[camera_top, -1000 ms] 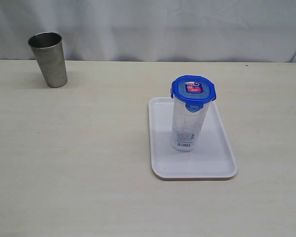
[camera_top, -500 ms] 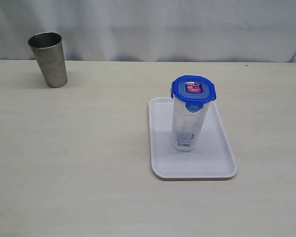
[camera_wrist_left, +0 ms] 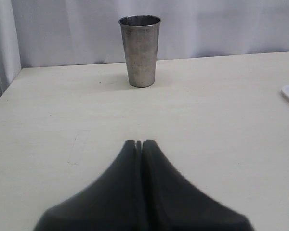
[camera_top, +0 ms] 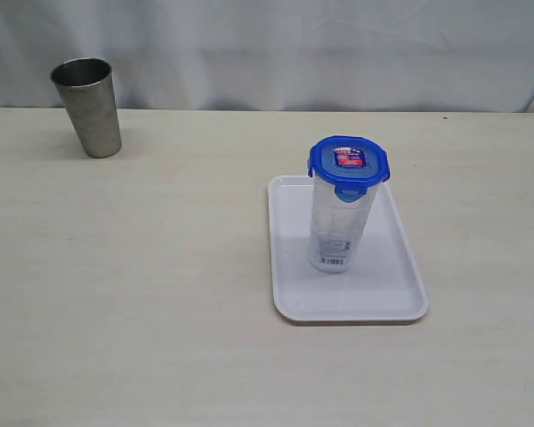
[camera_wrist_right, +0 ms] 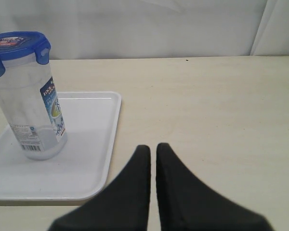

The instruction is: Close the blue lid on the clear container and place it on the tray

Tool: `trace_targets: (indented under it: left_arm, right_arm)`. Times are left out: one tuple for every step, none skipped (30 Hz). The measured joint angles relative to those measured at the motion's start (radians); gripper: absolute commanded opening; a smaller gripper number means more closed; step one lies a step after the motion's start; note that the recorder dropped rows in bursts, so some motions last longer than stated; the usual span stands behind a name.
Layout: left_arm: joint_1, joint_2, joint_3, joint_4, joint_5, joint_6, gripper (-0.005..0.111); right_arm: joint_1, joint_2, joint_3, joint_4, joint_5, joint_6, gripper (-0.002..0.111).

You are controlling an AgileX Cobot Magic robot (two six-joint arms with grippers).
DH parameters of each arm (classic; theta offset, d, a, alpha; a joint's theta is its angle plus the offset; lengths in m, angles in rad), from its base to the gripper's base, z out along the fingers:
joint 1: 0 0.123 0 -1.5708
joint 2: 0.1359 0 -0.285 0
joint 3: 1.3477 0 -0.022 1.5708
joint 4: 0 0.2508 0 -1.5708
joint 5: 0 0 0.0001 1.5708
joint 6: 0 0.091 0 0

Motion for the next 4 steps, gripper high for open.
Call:
trace_targets:
  left_arm:
    - [0.000,0.000,0.000,0.000,0.000,0.000,0.000]
    - [0.000,0.000,0.000,0.000,0.000,0.000,0.000]
    - [0.000,0.000,0.000,0.000,0.000,0.000,0.000]
    - [0.000,0.000,0.000,0.000,0.000,0.000,0.000]
  right_arm:
    - [0.000,0.000,0.000,0.000,0.000,0.000,0.005]
    - [0.000,0.000,0.000,0.000,0.000,0.000,0.005]
    - [0.000,0.000,0.000,0.000,0.000,0.000,0.005]
    - [0.000,0.000,0.000,0.000,0.000,0.000,0.005]
